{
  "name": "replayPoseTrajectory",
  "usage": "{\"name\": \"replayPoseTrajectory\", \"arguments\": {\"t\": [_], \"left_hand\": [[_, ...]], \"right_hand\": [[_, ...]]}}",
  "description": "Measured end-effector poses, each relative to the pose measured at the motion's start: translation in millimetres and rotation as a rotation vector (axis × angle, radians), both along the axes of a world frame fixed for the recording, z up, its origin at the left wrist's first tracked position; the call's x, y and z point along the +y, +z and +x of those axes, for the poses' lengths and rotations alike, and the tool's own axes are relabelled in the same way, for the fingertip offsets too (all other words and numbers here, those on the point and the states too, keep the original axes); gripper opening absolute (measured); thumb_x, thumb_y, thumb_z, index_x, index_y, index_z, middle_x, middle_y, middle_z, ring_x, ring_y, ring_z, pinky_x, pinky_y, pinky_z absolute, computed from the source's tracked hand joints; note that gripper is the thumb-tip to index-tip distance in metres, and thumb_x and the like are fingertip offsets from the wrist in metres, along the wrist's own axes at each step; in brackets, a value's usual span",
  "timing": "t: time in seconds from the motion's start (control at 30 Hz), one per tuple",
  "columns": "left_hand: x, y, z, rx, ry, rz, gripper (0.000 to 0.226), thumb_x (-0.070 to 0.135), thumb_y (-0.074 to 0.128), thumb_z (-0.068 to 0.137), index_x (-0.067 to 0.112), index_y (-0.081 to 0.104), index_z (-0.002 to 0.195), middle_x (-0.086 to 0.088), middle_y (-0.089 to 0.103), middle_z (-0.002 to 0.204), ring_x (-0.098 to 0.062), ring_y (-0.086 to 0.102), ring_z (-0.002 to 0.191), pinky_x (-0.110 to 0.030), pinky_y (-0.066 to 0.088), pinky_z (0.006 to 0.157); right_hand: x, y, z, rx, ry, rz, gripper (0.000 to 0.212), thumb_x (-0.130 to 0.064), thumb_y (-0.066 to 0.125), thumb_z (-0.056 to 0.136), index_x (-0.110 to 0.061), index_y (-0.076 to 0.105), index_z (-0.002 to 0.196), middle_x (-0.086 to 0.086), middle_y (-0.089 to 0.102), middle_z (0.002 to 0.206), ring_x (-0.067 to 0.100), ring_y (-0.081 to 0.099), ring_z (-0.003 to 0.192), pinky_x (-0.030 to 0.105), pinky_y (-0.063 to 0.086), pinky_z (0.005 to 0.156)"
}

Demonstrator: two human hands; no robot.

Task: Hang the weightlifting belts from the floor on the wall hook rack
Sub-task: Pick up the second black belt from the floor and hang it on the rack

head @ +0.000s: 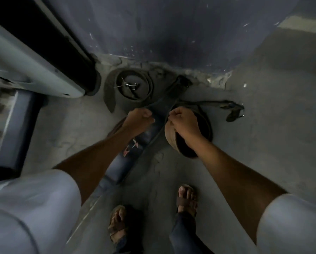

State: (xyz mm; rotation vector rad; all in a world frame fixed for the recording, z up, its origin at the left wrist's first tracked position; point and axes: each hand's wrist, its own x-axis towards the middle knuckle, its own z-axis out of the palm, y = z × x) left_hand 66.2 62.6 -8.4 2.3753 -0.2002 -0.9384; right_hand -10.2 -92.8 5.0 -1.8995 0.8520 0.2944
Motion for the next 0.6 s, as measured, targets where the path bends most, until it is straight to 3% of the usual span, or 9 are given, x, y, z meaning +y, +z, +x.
{"name": "replayPoseTrajectory", "arguments": {"t": [0.07,0.17,0.33,0.43,0.5,0.6], "left_hand": [[-18,-36,17,-0.031,-0.028,0.014,0.032,0.017,0.069,0.088,-0.002,0.069,0.114,-0.017,0.070,0.119,-0.029,0.063,0.116,-0.034,0.047,0.098],[-50,-93,42,-0.106,-0.069,-0.018,0.042,0.030,0.070,0.080,0.007,0.069,0.115,-0.016,0.071,0.115,-0.031,0.065,0.110,-0.038,0.051,0.093],[-86,-161,79,-0.149,-0.051,0.018,0.059,0.052,0.066,0.074,0.012,0.068,0.117,-0.016,0.071,0.114,-0.033,0.067,0.107,-0.045,0.056,0.088],[-93,-169,87,-0.106,0.064,-0.025,0.054,0.057,0.069,0.075,0.011,0.070,0.104,-0.015,0.073,0.104,-0.031,0.069,0.099,-0.045,0.057,0.085],[-92,-157,85,-0.061,0.127,-0.109,0.045,0.048,0.073,0.079,0.004,0.069,0.088,-0.017,0.073,0.090,-0.029,0.070,0.088,-0.045,0.058,0.079],[-75,-100,70,0.023,0.166,-0.314,0.039,0.039,0.074,0.079,0.005,0.058,0.068,-0.011,0.056,0.067,-0.021,0.057,0.066,-0.037,0.050,0.067]], "right_hand": [[-10,-34,11,-0.004,-0.007,-0.003,0.003,-0.020,0.064,0.090,-0.019,0.067,0.090,0.003,0.073,0.091,0.025,0.070,0.092,0.038,0.057,0.083],[-28,-84,28,-0.018,-0.037,-0.002,0.007,-0.019,0.066,0.086,-0.016,0.070,0.090,0.003,0.071,0.083,0.032,0.071,0.090,0.049,0.059,0.084],[-54,-130,49,-0.065,-0.137,-0.021,0.006,-0.020,0.065,0.083,-0.020,0.070,0.085,0.003,0.071,0.080,0.030,0.072,0.084,0.051,0.060,0.082],[-65,-135,52,-0.064,-0.179,0.004,0.006,-0.018,0.065,0.086,-0.017,0.070,0.088,0.003,0.072,0.080,0.024,0.071,0.081,0.050,0.061,0.081],[-70,-128,53,-0.089,-0.247,-0.004,0.013,-0.022,0.065,0.086,-0.013,0.072,0.092,0.008,0.075,0.088,0.027,0.072,0.088,0.047,0.059,0.086],[-72,-94,51,-0.084,-0.361,0.070,0.033,-0.039,0.067,0.087,-0.009,0.069,0.101,0.010,0.073,0.101,0.027,0.068,0.099,0.041,0.055,0.094]]}}
